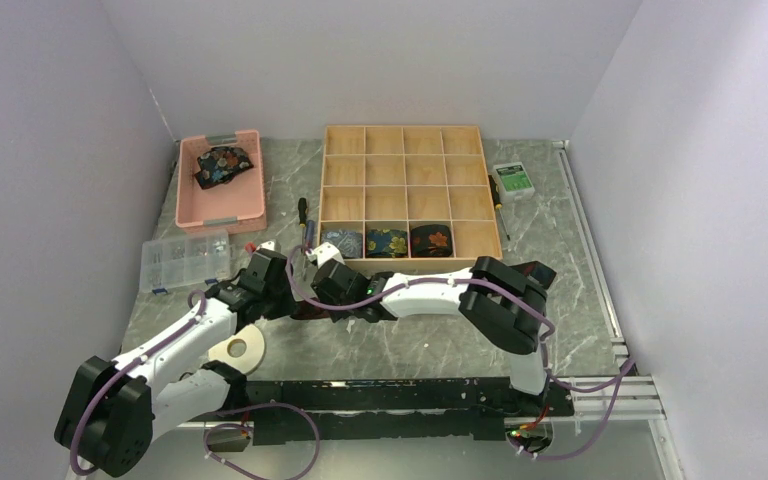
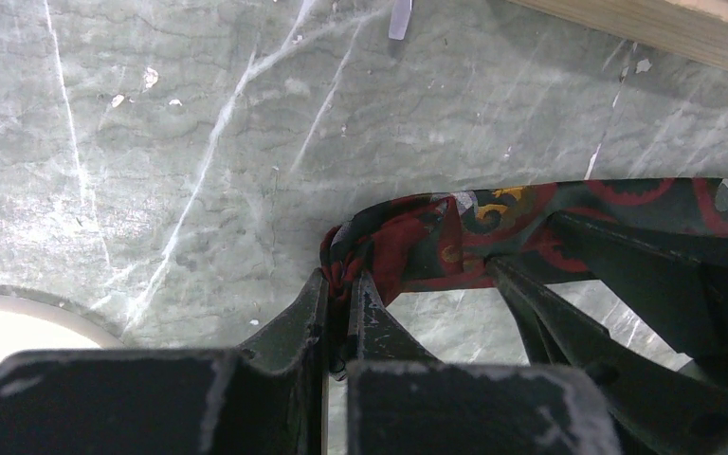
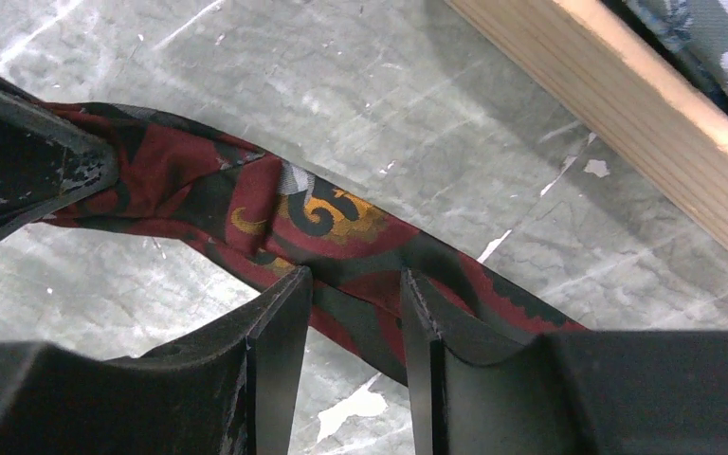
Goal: Roll the ties
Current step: Roll the tie at the center of the board.
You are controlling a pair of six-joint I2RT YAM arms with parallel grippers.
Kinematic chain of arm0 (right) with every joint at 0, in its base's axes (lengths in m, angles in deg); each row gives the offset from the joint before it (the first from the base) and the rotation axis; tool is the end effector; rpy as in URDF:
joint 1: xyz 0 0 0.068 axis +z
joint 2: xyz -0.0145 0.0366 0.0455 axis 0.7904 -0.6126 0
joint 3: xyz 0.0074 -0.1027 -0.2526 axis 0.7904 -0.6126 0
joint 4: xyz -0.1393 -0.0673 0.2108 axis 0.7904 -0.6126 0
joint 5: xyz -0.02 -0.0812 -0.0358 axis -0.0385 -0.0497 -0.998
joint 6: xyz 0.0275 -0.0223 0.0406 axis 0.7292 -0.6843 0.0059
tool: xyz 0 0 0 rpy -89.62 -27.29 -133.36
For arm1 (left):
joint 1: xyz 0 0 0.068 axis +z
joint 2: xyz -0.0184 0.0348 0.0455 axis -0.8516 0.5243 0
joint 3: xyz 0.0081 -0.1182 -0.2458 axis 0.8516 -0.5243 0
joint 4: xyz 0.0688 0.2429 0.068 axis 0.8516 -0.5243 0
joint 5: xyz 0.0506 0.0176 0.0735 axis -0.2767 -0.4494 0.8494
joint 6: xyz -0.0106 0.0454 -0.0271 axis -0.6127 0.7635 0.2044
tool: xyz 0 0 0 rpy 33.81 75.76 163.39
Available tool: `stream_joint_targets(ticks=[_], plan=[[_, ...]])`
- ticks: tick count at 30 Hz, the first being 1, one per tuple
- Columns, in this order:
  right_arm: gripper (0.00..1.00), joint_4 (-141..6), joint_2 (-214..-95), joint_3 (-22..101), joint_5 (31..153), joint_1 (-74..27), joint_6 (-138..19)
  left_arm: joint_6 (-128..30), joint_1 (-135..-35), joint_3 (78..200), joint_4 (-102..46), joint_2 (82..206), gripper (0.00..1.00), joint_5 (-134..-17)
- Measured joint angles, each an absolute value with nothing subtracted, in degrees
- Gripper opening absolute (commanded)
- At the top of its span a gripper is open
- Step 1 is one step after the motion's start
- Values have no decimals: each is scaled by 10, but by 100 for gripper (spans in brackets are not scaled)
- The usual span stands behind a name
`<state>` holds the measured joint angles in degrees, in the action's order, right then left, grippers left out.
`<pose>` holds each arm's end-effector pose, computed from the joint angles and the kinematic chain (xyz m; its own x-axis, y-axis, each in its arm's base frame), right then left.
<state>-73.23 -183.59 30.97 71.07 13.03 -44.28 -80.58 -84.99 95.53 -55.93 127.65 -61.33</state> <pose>0.1762 0.3625 0.1549 -0.6021 -0.4355 -0.6692 -0.6404 0.7639 0.0791 0.1689 -0.0806 0.1775 -0.8134 -0.3475 -0.4665 -0.2144 0.9246 -0.3150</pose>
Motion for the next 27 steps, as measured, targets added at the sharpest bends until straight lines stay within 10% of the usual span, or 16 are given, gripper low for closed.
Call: stream_joint_targets(ticks=[11,21,27], plan=[[45,-732,-1838,311,655,135,-454,-806,-850,953,-557,1277,3,-614],[3,-724,-1845,311,655,139,-469,-806,-850,953,-555,1277,3,-618],[0,-724,-1845,311,653,141,-472,-806,-850,953,-552,1277,3,-619]])
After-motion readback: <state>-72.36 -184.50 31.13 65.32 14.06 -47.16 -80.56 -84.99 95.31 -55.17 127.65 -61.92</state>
